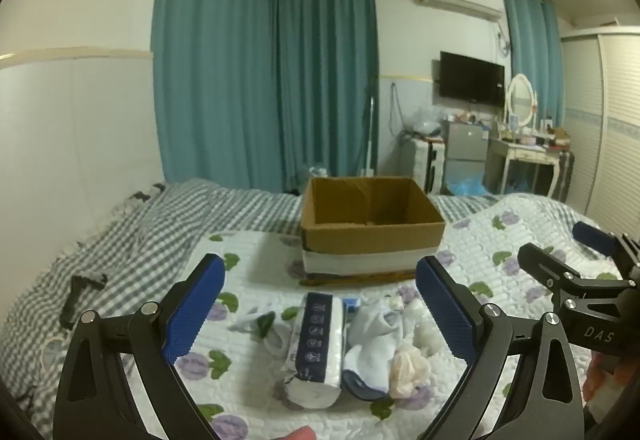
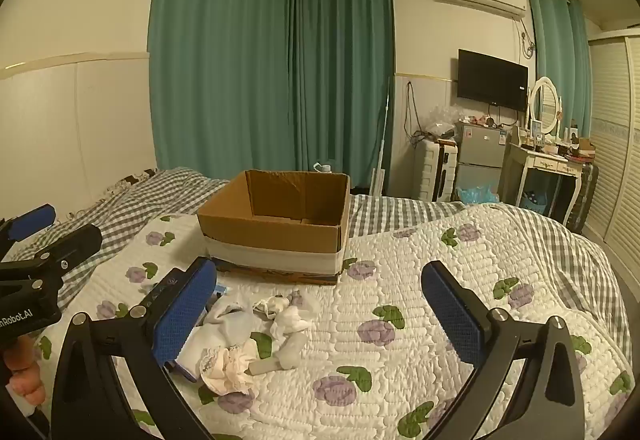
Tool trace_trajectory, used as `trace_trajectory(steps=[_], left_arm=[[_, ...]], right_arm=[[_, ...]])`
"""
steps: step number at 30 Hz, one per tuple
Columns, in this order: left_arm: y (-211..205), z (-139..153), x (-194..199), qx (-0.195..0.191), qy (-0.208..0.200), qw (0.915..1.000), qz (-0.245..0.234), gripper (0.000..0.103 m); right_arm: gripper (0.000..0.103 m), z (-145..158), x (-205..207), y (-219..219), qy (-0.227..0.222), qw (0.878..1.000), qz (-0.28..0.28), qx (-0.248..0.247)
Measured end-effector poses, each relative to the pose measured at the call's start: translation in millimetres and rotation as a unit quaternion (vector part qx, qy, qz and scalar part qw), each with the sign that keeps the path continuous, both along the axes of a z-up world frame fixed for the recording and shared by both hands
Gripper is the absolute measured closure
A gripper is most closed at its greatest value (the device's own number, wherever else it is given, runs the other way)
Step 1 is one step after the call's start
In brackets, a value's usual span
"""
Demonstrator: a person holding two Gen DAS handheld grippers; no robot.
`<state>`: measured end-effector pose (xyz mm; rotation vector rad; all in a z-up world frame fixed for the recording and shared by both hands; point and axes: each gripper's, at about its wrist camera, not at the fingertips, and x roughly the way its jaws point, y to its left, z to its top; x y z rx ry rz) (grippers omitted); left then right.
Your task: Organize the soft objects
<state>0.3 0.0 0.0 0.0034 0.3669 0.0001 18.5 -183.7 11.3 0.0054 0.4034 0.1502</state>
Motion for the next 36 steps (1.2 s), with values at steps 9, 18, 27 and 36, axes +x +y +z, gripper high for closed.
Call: trace_trajectory(steps=[9, 18, 27, 36], left_arm=[[4.1, -2.3, -2.5, -0.002, -0.008, 1.0, -0.001, 0.005], [1.5, -5.2, -1.8, 0.004, -0.008, 1.0, -0.001, 0.005], [4.5, -4.9, 0.0, 0.004, -0.004, 1.0, 0.003, 0.005], [1.9, -7.9, -1.4, 0.007, -0.004, 1.0, 0.005, 0.005]], right_arm=[[0.0, -1.4, 0.6, 0.2, 0.001, 1.0, 0.0, -0.001], [0.0, -2.7, 2.7, 0.6, 0.006, 1.0, -0.001, -0.003], [0.0, -5.9, 1.8, -0.4, 0.009, 1.0, 0.0, -0.002], [0.0, -9.4, 4.6, 0.0, 0.012, 1.0, 0.001, -0.002]])
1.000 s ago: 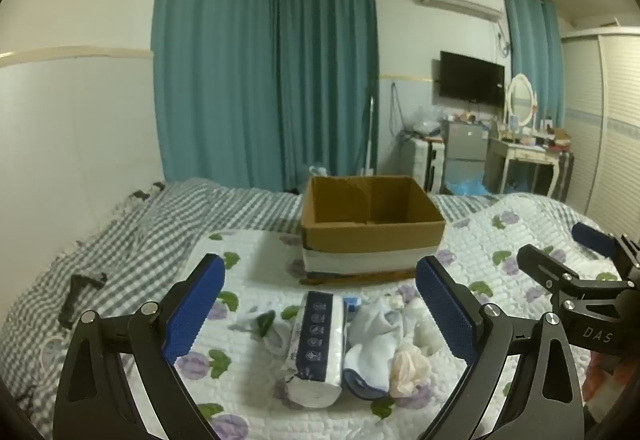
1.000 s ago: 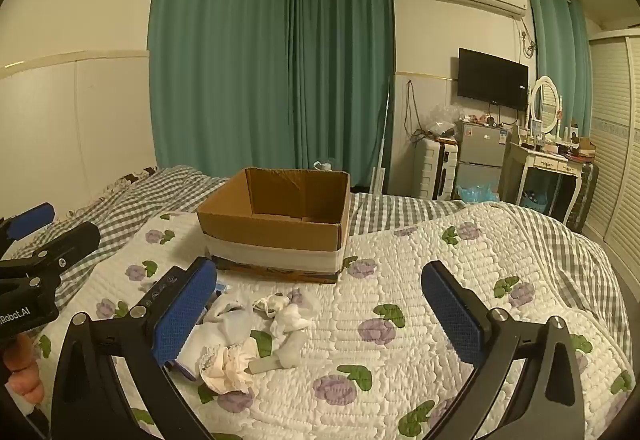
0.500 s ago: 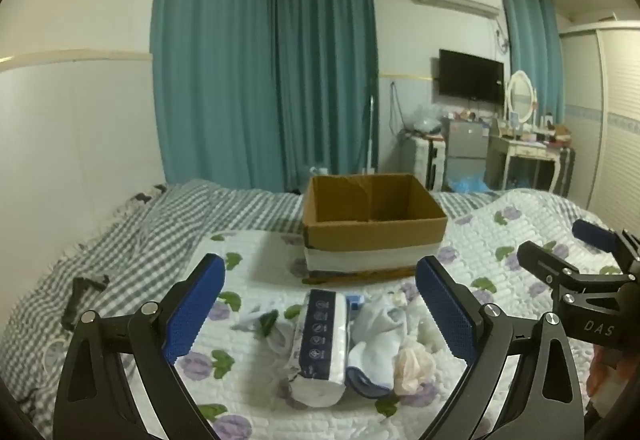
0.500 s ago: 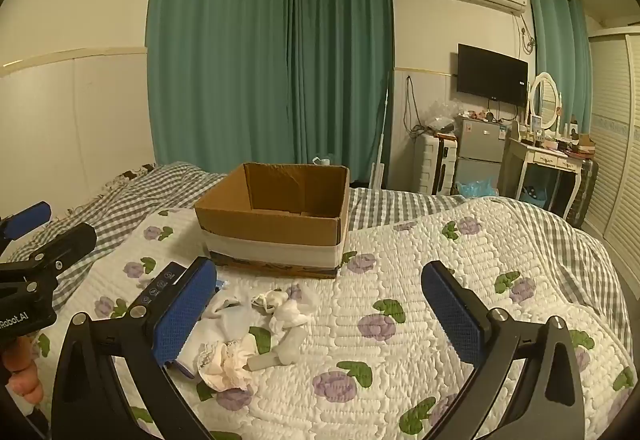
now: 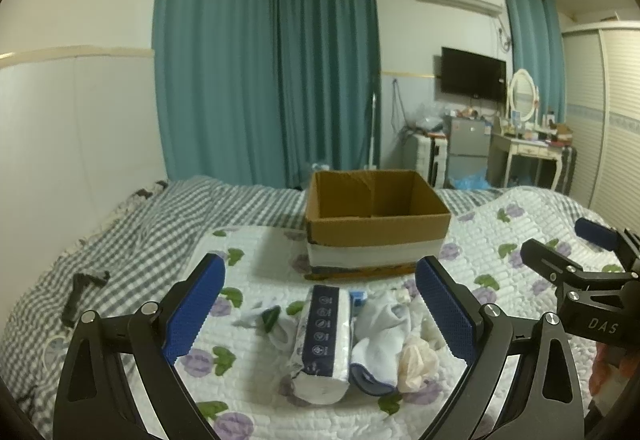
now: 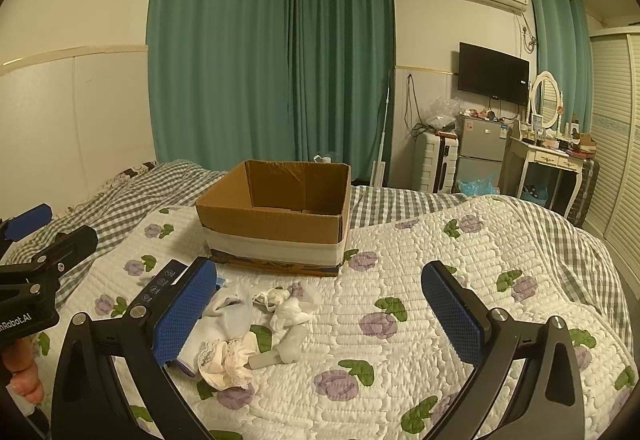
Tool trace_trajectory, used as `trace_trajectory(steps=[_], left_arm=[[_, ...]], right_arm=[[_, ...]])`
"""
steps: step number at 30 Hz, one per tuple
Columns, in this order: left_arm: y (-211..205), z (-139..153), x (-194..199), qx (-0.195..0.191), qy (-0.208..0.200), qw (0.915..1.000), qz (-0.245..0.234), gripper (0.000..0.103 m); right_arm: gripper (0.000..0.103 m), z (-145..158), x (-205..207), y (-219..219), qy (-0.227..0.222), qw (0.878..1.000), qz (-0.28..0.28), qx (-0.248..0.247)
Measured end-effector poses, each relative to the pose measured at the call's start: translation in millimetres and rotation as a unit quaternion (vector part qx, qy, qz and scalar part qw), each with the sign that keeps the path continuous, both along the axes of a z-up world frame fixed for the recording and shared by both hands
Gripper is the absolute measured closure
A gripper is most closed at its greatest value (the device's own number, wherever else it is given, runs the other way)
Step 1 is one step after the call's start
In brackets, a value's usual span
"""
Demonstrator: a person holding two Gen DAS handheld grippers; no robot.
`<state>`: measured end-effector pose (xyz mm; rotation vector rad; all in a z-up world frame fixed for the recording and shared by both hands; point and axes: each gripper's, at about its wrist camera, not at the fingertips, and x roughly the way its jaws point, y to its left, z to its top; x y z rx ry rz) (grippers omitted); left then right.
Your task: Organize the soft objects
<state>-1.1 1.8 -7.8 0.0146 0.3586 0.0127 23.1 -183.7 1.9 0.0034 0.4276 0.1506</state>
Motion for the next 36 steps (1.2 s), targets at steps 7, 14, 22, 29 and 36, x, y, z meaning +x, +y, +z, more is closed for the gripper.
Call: trace_trajectory(steps=[7, 14, 22, 29, 36], left_arm=[[0.2, -0.5, -0.1, 0.0, -0.001, 1.0, -0.001, 0.005], [-0.1, -0.4, -0.3, 0.001, 0.0, 1.0, 0.0, 0.005], [-0.3, -0.4, -0.4, 0.001, 0.0, 1.0, 0.001, 0.005], [0.1, -0.4, -0.3, 0.001, 0.0, 1.0, 0.0, 0.005], [0.5, -0.8, -0.5, 0.001, -0.001, 1.0, 0.0, 0.005]], right_arm=[[0.0, -0.1, -0.5, 1.4, 0.001, 1.0, 0.001, -0.001], [0.0, -0.4, 0.0, 1.1, 0.005, 1.0, 0.005, 0.0], [0.0, -0.6, 0.5, 1.4, 0.005, 1.0, 0.004, 0.0], [0.0, -0.6, 0.6, 1.7, 0.005, 1.0, 0.005, 0.0], [0.0, -0.6, 0.7, 2.1, 0.005, 1.0, 0.005, -0.001]])
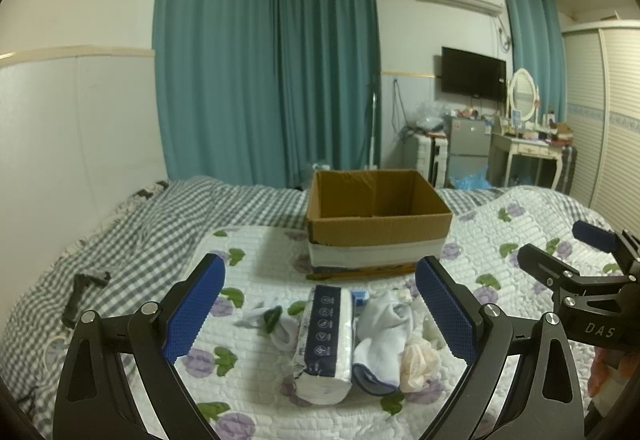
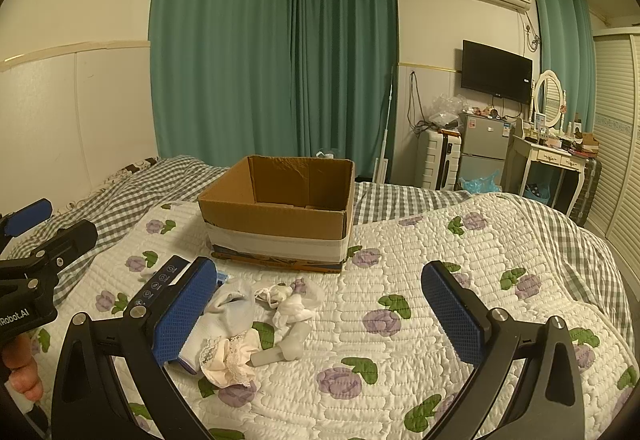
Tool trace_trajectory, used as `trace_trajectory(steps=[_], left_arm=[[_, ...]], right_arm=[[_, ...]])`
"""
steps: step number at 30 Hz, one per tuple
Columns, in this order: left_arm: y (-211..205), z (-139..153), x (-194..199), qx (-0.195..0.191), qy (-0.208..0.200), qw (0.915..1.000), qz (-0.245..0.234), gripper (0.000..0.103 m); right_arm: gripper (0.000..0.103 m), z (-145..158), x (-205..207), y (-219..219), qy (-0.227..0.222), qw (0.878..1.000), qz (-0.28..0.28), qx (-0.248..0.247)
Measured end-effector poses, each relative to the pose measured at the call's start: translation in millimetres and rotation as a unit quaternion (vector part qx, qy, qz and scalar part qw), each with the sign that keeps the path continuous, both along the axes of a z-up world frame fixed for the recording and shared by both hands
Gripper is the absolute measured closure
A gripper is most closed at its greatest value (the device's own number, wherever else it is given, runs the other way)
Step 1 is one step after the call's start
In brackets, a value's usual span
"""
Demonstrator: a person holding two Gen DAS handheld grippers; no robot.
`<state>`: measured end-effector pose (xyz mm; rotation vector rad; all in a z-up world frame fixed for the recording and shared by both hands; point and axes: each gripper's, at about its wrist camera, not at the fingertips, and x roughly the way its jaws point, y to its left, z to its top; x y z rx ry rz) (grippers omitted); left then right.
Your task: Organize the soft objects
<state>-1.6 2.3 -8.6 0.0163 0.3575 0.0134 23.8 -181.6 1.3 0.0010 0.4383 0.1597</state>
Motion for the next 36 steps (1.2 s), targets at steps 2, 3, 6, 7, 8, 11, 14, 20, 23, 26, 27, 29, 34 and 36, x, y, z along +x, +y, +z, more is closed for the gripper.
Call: trace_trajectory(steps=[2, 3, 6, 7, 8, 11, 14, 20, 23, 26, 27, 29, 34, 36], left_arm=[[0.0, 0.1, 0.1, 0.0, 0.0, 1.0, 0.001, 0.005], [0.1, 0.1, 0.2, 0.0, 0.0, 1.0, 0.0, 0.005], [0.2, 0.2, 0.2, 0.0, 0.0, 1.0, 0.0, 0.005], [0.1, 0.2, 0.1, 0.0, 0.0, 1.0, 0.0, 0.005], [0.1, 0.1, 0.0, 0.0, 0.0, 1.0, 0.0, 0.005], [0.4, 0.2, 0.2, 0.0, 0.0, 1.0, 0.0, 0.005], [0.8, 0.2, 0.0, 0.0, -0.001, 1.0, -0.001, 0.005], [3.1, 4.7, -1.9, -0.002, -0.007, 1.0, -0.001, 0.005], [5.3, 8.2, -3.5, 0.0, -0.01, 0.9999, -0.001, 0.005], [8.1, 5.0, -3.5, 0.012, -0.003, 0.9999, 0.002, 0.005], [9.5, 0.7, -3.1, 0.02, 0.004, 0.9998, 0.004, 0.005], [13.1, -13.2, -0.8, 0.032, 0.023, 0.9992, 0.007, 0.005], [19.3, -59.0, 13.8, 0.022, 0.088, 0.9959, 0.006, 0.007], [17.9, -73.3, 18.5, 0.021, 0.104, 0.9944, -0.001, 0.007]], right_arm=[[0.0, -0.2, 0.1, 0.0, 0.0, 1.0, 0.0, 0.0], [0.0, -0.4, 0.2, 0.0, 0.0, 1.0, 0.0, 0.0], [0.0, 0.0, 0.2, 0.2, 0.0, 1.0, 0.0, 0.0], [0.0, -0.5, 0.3, 0.2, 0.0, 1.0, 0.0, 0.0], [0.0, -0.3, 0.3, 0.2, 0.0, 1.0, 0.0, 0.0], [0.0, -0.3, 0.4, 0.4, 0.0, 1.0, 0.0, 0.0], [0.0, -0.5, 0.4, 0.5, -0.001, 1.0, 0.0, -0.001], [0.0, 3.5, -2.3, 1.6, -0.004, 1.0, 0.001, -0.004], [0.0, 5.5, -4.3, 1.6, -0.004, 1.0, 0.001, -0.005], [0.0, 3.3, -6.8, 2.7, 0.006, 1.0, 0.003, -0.007], [0.0, 1.2, -8.0, 3.4, 0.009, 1.0, 0.006, -0.007], [0.0, -7.4, -8.1, 6.6, 0.023, 1.0, 0.01, -0.012], [0.0, -30.1, -1.3, 20.0, 0.058, 0.998, 0.027, -0.03], [0.0, -36.7, 1.1, 25.8, 0.064, 0.997, 0.032, -0.039]])
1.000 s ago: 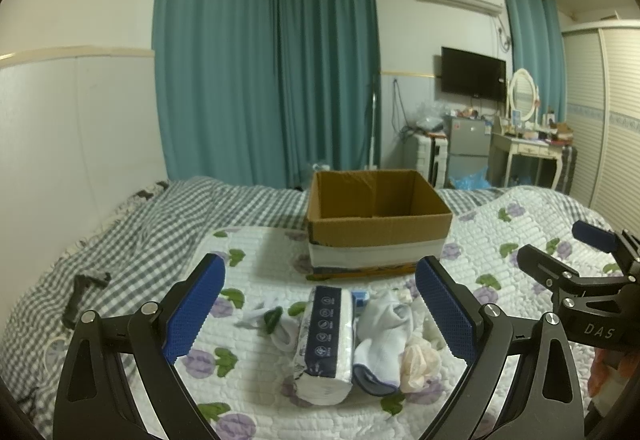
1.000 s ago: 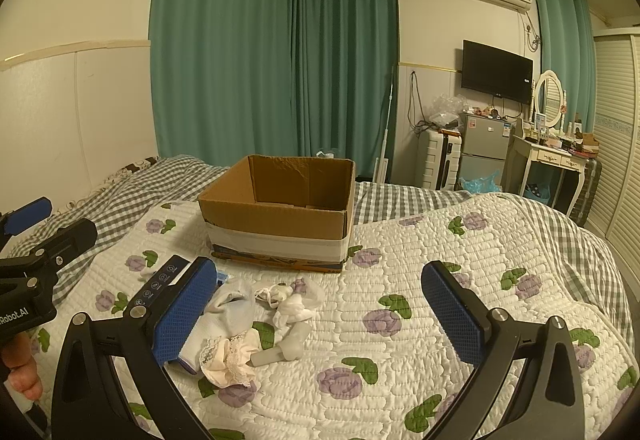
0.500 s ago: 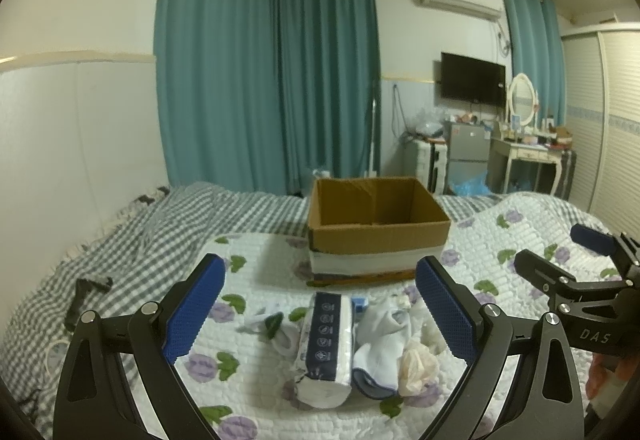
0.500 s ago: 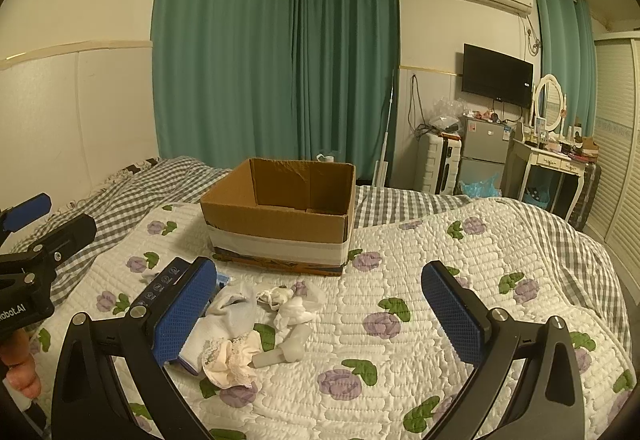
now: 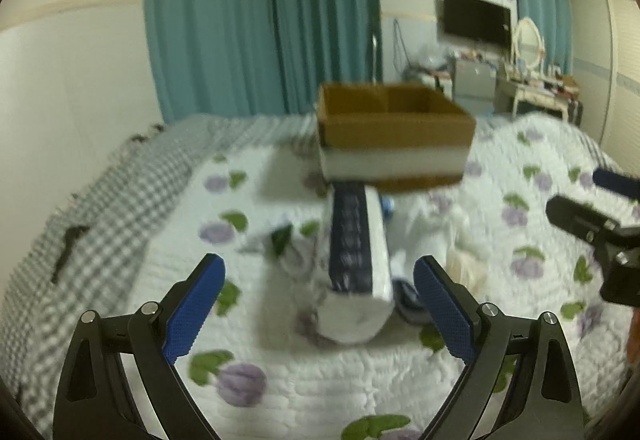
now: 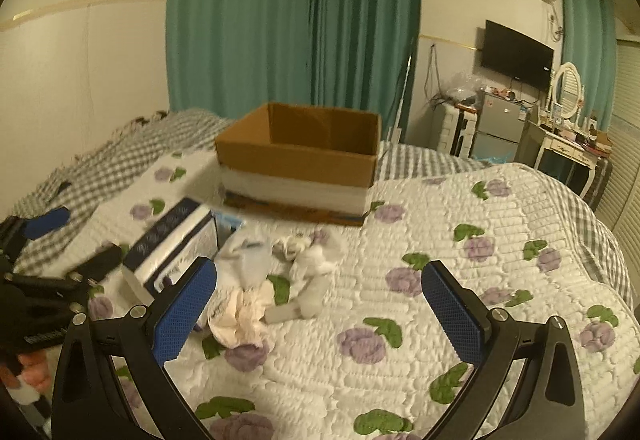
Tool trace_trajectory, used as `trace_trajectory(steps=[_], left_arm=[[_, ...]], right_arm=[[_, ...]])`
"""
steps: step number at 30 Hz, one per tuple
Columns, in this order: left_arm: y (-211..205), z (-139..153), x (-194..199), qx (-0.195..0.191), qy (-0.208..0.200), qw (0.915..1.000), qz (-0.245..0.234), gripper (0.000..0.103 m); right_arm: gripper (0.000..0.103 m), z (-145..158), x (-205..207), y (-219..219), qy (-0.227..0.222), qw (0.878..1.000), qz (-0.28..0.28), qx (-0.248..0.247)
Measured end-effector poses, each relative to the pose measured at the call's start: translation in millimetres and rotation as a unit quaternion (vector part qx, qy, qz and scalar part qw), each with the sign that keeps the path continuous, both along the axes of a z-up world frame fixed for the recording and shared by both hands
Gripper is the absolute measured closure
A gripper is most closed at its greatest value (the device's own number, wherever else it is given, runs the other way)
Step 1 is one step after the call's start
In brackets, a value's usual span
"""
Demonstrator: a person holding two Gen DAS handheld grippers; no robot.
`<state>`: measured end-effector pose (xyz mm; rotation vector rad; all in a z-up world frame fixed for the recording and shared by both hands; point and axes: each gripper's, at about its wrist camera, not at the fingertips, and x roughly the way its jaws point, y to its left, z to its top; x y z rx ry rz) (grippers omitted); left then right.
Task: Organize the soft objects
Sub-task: 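Grasp the white tissue pack with the left tool while the right grasps the lace sock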
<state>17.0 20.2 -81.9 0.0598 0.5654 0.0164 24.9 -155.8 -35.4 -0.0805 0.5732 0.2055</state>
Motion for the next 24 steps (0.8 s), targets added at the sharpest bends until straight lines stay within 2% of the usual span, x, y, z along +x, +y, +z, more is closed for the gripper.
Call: trace_trajectory(steps=[5, 7, 9, 10, 11, 12, 13, 17, 21, 24], left_arm=[[-5.9, -33.9, 13.4, 0.005, 0.043, 0.999, -0.015, 0.007], [0.2, -40.2, 17.2, -0.011, 0.05, 0.9986, -0.016, 0.014], [4.4, -42.5, 21.4, -0.028, 0.052, 0.9981, -0.02, 0.027], [5.1, -43.2, 23.5, -0.033, 0.052, 0.9978, -0.025, 0.03], [5.2, -44.2, 26.2, -0.036, 0.052, 0.9975, -0.031, 0.04], [4.6, -45.1, 27.5, -0.039, 0.052, 0.9971, -0.039, 0.055], [4.1, -46.0, 29.4, -0.041, 0.052, 0.9967, -0.047, 0.058], [3.2, -47.4, 29.7, -0.04, 0.044, 0.996, -0.067, 0.062], [10.6, -45.5, 23.2, -0.042, 0.04, 0.996, -0.067, 0.062], [15.9, -42.7, 16.6, -0.038, 0.033, 0.9966, -0.066, 0.063]], right_arm=[[0.0, -17.4, 9.5, 6.5, 0.023, 1.0, 0.004, -0.013], [0.0, -24.2, 14.4, 9.0, 0.034, 0.999, 0.006, -0.018], [0.0, -32.9, 19.5, 12.3, 0.048, 0.999, 0.01, -0.024], [0.0, -37.3, 21.6, 14.0, 0.055, 0.998, 0.012, -0.027], [0.0, -43.2, 25.1, 17.0, 0.065, 0.997, 0.018, -0.03], [0.0, -47.0, 27.5, 19.3, 0.072, 0.997, 0.022, -0.032], [0.0, -49.6, 28.1, 22.5, 0.075, 0.996, 0.025, -0.034], [0.0, -64.9, 33.9, 38.3, 0.101, 0.992, 0.057, -0.042], [0.0, -77.7, 38.8, 54.3, 0.121, 0.988, 0.079, -0.054], [0.012, -85.8, 46.6, 62.6, 0.139, 0.985, 0.091, -0.052]])
